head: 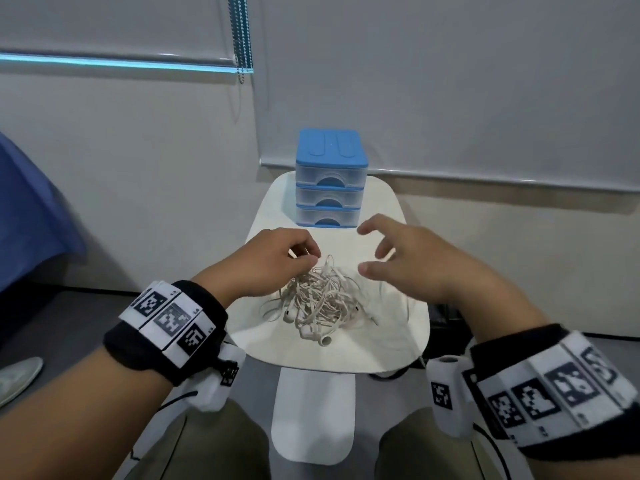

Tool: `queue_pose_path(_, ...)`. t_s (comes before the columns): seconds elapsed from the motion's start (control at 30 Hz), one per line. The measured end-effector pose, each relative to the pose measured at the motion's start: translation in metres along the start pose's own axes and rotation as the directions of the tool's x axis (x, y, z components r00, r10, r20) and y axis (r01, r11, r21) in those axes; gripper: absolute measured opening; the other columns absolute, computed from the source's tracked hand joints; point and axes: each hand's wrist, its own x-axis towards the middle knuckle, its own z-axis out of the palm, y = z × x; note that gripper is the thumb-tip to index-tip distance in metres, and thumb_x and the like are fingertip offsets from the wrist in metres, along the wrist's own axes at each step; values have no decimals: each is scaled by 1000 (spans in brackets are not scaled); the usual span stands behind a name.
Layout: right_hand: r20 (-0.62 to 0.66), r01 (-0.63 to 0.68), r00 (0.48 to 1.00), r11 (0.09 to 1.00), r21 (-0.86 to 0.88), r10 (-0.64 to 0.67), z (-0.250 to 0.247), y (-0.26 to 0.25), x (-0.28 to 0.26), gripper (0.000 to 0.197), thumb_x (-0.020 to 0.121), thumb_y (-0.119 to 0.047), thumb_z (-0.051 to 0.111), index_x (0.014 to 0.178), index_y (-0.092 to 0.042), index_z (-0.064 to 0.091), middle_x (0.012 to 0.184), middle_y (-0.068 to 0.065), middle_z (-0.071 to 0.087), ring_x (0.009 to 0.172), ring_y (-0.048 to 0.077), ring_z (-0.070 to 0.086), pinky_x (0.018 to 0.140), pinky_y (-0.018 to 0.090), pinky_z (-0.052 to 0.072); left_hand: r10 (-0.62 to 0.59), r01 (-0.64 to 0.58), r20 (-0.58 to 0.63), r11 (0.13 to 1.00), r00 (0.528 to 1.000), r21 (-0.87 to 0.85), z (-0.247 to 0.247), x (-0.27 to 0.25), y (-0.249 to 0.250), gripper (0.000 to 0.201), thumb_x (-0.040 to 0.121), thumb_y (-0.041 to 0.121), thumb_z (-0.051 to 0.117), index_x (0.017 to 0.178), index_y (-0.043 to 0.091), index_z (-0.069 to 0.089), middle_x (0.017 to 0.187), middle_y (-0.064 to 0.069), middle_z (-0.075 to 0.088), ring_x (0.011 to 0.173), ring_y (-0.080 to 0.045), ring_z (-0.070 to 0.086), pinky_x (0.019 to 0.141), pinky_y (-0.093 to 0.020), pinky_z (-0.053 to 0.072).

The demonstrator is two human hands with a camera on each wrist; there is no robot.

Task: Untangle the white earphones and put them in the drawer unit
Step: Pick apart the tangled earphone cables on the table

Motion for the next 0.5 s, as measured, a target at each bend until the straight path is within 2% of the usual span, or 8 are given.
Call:
queue_pose_path(0.07, -78, 25, 997, 998, -64, -30, 19, -4, 5, 50, 92, -46, 68, 139, -38, 51, 133, -1, 55, 125, 24, 53, 107, 46, 43, -12, 8, 63, 998, 998, 64, 3, 1, 1, 11, 99, 29, 65, 103, 28, 75, 94, 12, 73, 86, -4, 67, 80, -22, 49)
queue_pose_path(0.13, -102, 93, 990, 996, -5, -93, 35, -7, 11, 45, 95, -45, 66, 137, -35, 56, 136, -2, 55, 128, 22, 51, 109, 45, 42, -15, 6, 101, 996, 995, 88, 6, 2, 3, 12, 98, 31, 66, 102, 28, 77, 94, 12, 73, 87, -2, 66, 82, -23, 50)
queue_pose_path(0.2, -85, 113, 990, 992, 60, -108, 48, -10, 15, 30, 96, -38, 67, 125, -29, 67, 124, -3, 65, 117, 18, 58, 100, 37, 47, -18, 6, 120, 995, 993, 96, 7, 3, 5, 10, 97, 31, 67, 100, 29, 77, 93, 13, 73, 84, -1, 66, 82, -25, 52)
queue_pose_path(0.27, -134, 122, 985, 986, 115, -106, 57, -7, 19, 10, 95, -31, 68, 101, -25, 73, 100, -6, 71, 97, 17, 63, 81, 31, 49, -21, 7, 118, 993, 993, 114, 7, 4, 7, 8, 95, 29, 69, 96, 29, 77, 89, 15, 73, 79, 2, 65, 77, -22, 50)
queue_pose_path(0.33, -195, 138, 975, 974, 180, -102, 62, -4, 21, 10, 94, -25, 68, 86, -21, 71, 84, -8, 68, 83, 14, 61, 69, 28, 44, -26, 12, 106, 991, 994, 136, 9, 4, 8, 7, 93, 29, 72, 95, 29, 79, 81, 18, 70, 73, 6, 62, 70, -16, 45)
queue_pose_path(0.4, -217, 124, 974, 948, 294, -60, 64, 0, 23, 13, 94, -21, 66, 81, -19, 68, 82, -7, 68, 80, 12, 60, 68, 26, 44, -32, 15, 96, 984, 995, 175, 12, 4, 8, 8, 91, 30, 74, 96, 27, 80, 81, 18, 69, 75, 4, 61, 67, -14, 40)
queue_pose_path(0.5, -93, 23, 995, 871, 491, 26, 69, 6, 24, 15, 88, -21, 66, 74, -15, 63, 78, -4, 67, 72, 16, 56, 68, 32, 44, -35, 16, 86, 976, 996, 215, 15, 6, 8, 9, 90, 31, 74, 96, 27, 80, 87, 13, 71, 81, -1, 62, 67, -16, 40)
